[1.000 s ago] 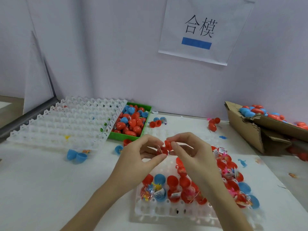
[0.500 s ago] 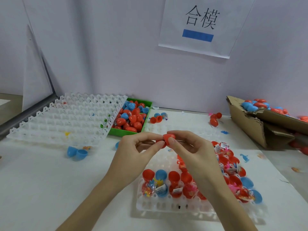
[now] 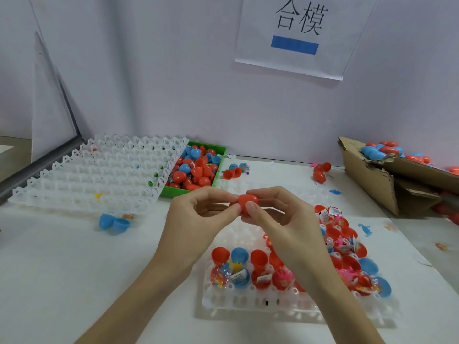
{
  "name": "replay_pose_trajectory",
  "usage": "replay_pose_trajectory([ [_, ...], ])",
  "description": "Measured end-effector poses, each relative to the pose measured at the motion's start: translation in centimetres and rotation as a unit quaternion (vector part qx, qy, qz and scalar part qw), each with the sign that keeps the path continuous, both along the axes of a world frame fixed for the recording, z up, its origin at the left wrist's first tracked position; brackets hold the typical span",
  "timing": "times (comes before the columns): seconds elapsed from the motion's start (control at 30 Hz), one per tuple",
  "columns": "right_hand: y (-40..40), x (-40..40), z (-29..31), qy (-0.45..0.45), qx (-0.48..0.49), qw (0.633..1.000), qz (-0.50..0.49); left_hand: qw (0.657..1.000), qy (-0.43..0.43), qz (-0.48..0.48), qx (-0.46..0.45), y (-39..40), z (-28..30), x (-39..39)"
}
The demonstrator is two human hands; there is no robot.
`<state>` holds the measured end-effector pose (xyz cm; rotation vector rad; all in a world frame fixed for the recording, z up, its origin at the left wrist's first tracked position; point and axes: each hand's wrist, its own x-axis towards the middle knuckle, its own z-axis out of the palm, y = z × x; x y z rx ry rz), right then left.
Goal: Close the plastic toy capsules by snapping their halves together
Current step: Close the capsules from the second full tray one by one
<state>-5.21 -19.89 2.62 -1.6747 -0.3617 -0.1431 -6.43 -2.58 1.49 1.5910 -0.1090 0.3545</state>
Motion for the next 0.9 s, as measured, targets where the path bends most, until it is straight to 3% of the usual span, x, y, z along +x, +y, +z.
replay_pose_trajectory([
  [0.1,0.0,-0.2,0.2,-0.011,0.018,1.000,-0.013,0.998,-0.002,-0.035,-0.044,0.2,0.3,0.0],
  [0.37,0.0,-0.6,0.8,-0.027,0.059,0.998,-0.018,0.996,-0.075,-0.035,0.038,-0.3,0.7,-0.4],
  [0.63,0.4,-0.8,0.7,-0.079,0.017,0.996,-0.049,0.992,-0.107,-0.027,0.064,-0.5,0.8,-0.7],
  [0.77,0.4,-1.1,0.3,-0.145,-0.086,0.984,-0.062,0.995,-0.093,-0.009,0.044,-0.7,0.9,-0.8],
  [0.9,1.1,-1.6,-0.1,-0.204,-0.260,0.939,-0.091,0.999,-0.049,-0.012,0.009,-0.6,1.1,-0.9],
])
